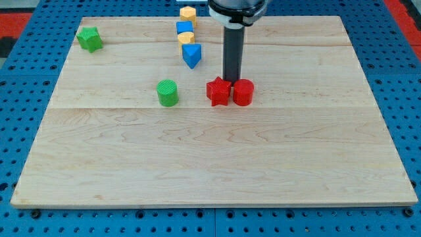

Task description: Push the green star parallel to the left of the green circle

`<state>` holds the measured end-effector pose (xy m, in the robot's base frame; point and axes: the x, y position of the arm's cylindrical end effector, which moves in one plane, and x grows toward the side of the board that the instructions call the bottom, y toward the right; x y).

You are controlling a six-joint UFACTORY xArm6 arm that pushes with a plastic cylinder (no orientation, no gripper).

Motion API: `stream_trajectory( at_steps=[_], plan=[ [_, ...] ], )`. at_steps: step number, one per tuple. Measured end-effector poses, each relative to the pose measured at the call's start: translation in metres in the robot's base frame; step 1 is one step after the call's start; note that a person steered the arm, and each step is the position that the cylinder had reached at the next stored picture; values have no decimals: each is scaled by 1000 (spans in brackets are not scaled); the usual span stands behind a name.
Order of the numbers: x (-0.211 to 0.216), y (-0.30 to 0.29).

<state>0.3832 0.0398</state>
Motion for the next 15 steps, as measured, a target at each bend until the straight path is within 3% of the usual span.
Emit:
stream_trajectory(
  at_steps=[2, 3, 5, 6, 7, 8, 10, 12, 15],
  plan=[
    [-28, -20],
    [-6, -69],
    [-24, -209],
    [-33, -306],
    [-102, -334],
    [-159, -333],
    [-88, -236],
    [-18, -231],
    [-7, -206]
  ],
)
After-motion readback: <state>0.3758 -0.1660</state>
